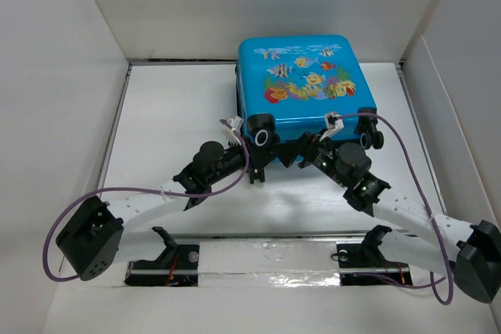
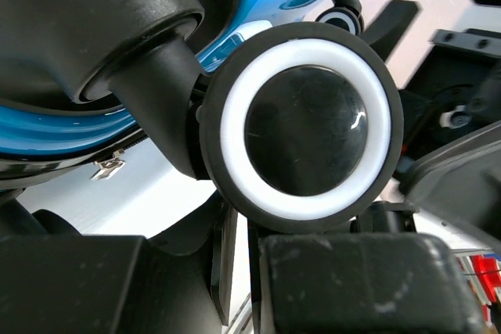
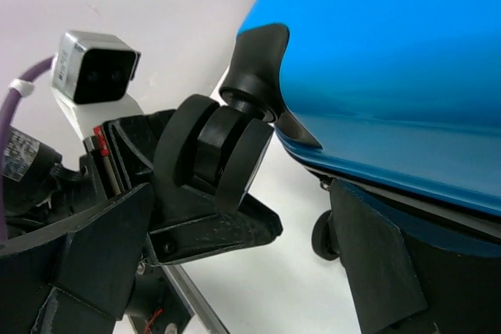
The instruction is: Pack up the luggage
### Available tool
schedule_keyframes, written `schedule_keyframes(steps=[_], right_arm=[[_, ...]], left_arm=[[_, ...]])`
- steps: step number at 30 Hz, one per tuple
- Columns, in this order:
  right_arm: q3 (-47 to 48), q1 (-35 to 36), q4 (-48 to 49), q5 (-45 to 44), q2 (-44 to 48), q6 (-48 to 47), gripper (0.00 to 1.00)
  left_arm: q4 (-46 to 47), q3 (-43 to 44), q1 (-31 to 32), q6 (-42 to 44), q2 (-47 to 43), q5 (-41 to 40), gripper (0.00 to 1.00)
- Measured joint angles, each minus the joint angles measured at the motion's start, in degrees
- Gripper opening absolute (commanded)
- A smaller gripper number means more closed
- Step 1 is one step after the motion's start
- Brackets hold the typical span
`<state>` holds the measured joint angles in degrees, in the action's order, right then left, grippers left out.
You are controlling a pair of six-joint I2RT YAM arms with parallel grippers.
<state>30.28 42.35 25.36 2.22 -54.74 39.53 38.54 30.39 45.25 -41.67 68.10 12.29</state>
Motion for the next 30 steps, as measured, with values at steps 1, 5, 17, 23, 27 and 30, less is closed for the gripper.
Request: schedule_keyframes(steps=[1, 5, 17, 23, 27, 30], right_arm=[[0.1, 0.0, 0.4, 0.8, -1.0, 0.0, 1.00], [1.5, 0.3, 0.8, 2.8, -4.3, -0.3, 1.00], [5.5, 1.2, 3.1, 4.3, -8.7, -1.6, 1.00], [9.0, 1.2, 2.7, 3.8, -12.2, -1.6, 1.00], [10.8, 1.6, -0.2, 2.5, -13.5, -1.6, 0.99], [12.6, 2.4, -3.1, 0.9, -14.1, -1.8, 0.98]], left_arm=[[0.0, 0.0, 0.0, 0.0, 0.0, 0.0, 0.06], [0.2, 0.0, 0.0, 0.0, 0.0, 0.2, 0.06], [0.2, 0.0, 0.0, 0.0, 0.0, 0.2, 0.06], [0.2, 0.0, 0.0, 0.1, 0.0, 0.1, 0.06], [0.2, 0.0, 0.0, 0.5, 0.0, -0.3, 0.06], [0.0, 0.0, 0.0, 0.9, 0.0, -0.6, 0.06]])
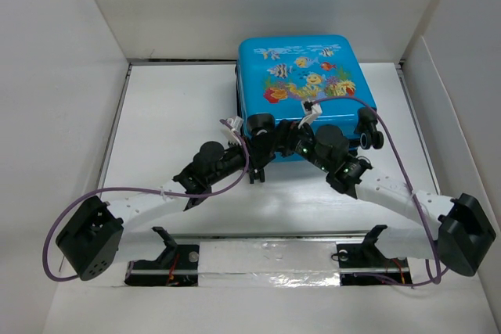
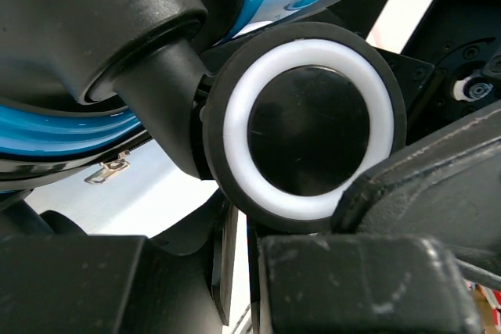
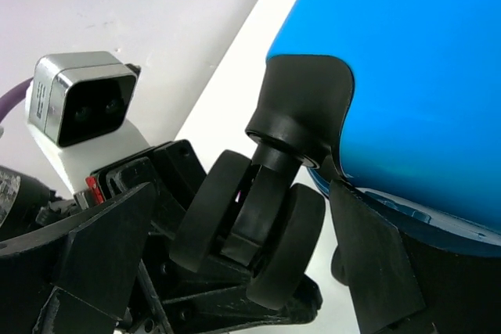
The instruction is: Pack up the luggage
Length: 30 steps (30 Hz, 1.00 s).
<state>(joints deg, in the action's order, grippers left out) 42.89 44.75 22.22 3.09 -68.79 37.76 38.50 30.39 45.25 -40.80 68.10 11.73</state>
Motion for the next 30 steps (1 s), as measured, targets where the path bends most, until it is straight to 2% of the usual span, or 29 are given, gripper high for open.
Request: schedule_keyframes(steps=[9, 12, 13, 15, 16, 19, 25, 28, 30], right_arm=[[1.4, 1.0, -3.6, -3.9, -1.5, -0.1, 0.83], [2.2, 1.1, -4.9, -4.6, -2.3, -0.3, 0.70], [2.4, 1.3, -5.0, -4.7, -2.4, -0.2, 0.61], [2.7, 1.5, -5.3, -5.1, -2.4, 0.0, 0.49], [2.8, 1.5, -5.4, -5.2, -2.4, 0.0, 0.40], [3.2, 1.5, -6.3, -5.5, -2.4, 0.0, 0.24], [5.0, 2.2, -9.7, -7.0, -2.4, -0.5, 0.05], [5.6, 2.3, -10.7, -7.2, -2.4, -0.7, 0.00], [5.9, 2.3, -11.2, -7.2, -2.4, -0.7, 0.00]], left_arm=[[-0.5, 0.0, 0.0, 1.0, 0.0, -1.0, 0.06], [-1.1, 0.0, 0.0, 1.6, 0.0, -1.9, 0.05], [-1.4, 0.0, 0.0, 1.9, 0.0, -2.2, 0.05], [-1.5, 0.0, 0.0, 2.3, 0.0, -2.9, 0.05], [-1.5, 0.0, 0.0, 2.5, 0.0, -3.1, 0.05], [-1.6, 0.0, 0.0, 3.2, 0.0, -3.7, 0.05], [-2.3, -0.6, 0.0, 5.3, -1.5, -8.3, 0.12], [-2.2, -2.6, 0.6, 6.5, -3.8, -12.5, 0.00], [-1.8, -3.9, 2.2, 7.9, -4.4, -15.8, 0.00]])
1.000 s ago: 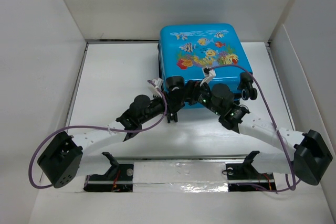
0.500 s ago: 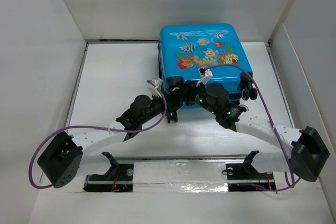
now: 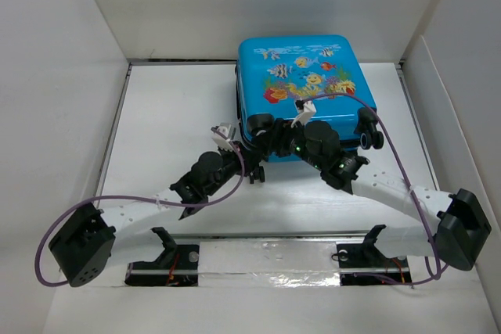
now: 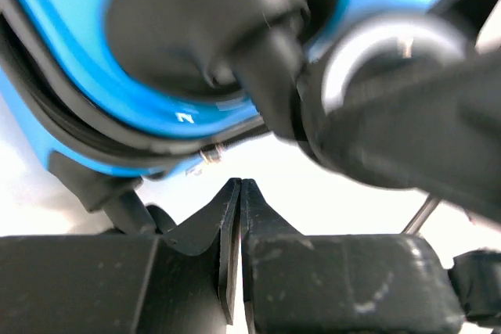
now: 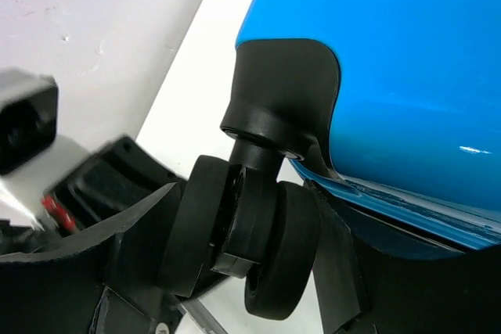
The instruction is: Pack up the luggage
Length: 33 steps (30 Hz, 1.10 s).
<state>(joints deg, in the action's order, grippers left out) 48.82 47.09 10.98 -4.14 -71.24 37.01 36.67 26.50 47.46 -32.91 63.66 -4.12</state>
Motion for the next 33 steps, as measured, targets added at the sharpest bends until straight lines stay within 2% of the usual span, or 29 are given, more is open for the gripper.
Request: schedule_keyframes(steps=[4, 8, 10, 15, 22, 29, 33], right_arm=[[0.4, 0.2, -0.4, 0.0, -0.1, -0.2, 0.00], [0.8, 0.2, -0.7, 0.0, -0.3, -0.2, 0.00], [1.1, 0.3, -0.8, 0.1, -0.4, -0.3, 0.00], [1.7, 0.3, -1.2, 0.4, -0.8, -0.4, 0.00], [2.4, 0.3, -1.9, 1.5, -1.0, -0.6, 0.00], [2.5, 0.3, -1.7, 2.5, -1.2, -0.5, 0.00], [2.5, 0.3, -1.6, 2.7, -1.3, -0.5, 0.00]], left_arm=[[2.7, -1.8, 2.5, 1.4, 1.8, -2.4, 0.01], [6.4, -2.4, 3.2, 1.4, 6.2, -4.9, 0.20], [7.8, -2.6, 4.1, 1.2, 8.0, -7.4, 0.24], [11.7, -2.5, 8.4, 1.2, 12.4, -14.5, 0.28], [14.1, -1.4, 9.9, 0.9, 17.3, -22.0, 0.31], [15.0, 0.5, 12.6, 0.1, 18.3, -30.1, 0.46], [15.6, 1.5, 13.5, 0.1, 20.3, -32.4, 0.41]])
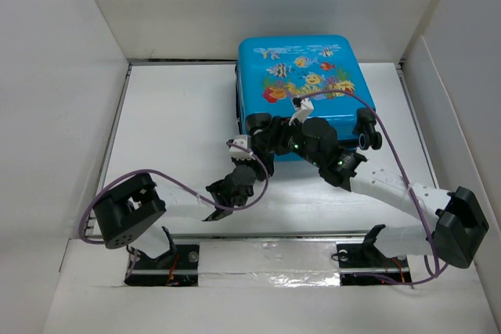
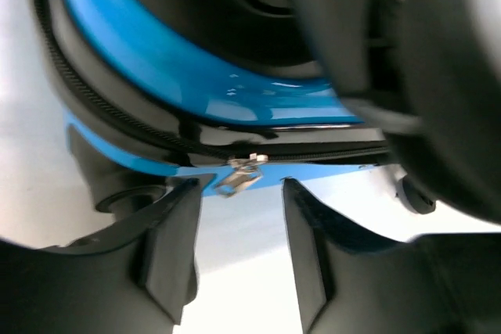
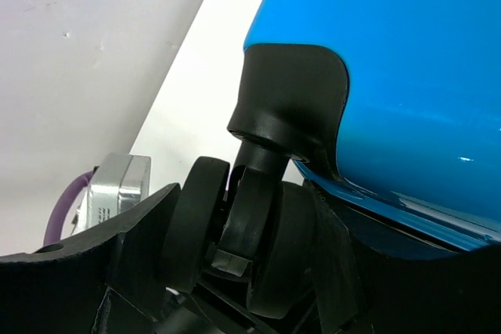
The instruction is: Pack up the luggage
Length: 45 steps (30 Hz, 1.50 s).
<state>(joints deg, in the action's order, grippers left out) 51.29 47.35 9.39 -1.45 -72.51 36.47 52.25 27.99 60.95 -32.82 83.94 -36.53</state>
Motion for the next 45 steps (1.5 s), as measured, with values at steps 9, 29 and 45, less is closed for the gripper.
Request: schedule_keyframes(steps=[9, 29, 45], right_arm=[[0.0, 0.0, 0.3, 0.7, 0.0, 0.0, 0.00], [-5.3, -0.5, 5.6, -2.2, 4.7, 1.5, 0.00], [-8.9, -0.4, 3.9, -1.7, 10.3, 2.1, 0.00]], left_arm=[[0.2, 3.2, 1.8, 0.4, 2.8, -5.6, 0.26], [-0.6, 1.1, 2.3, 3.9, 0.8, -10.5, 0.00], [-11.2, -3.2, -6.1, 4.9, -11.5, -5.8, 0.00]])
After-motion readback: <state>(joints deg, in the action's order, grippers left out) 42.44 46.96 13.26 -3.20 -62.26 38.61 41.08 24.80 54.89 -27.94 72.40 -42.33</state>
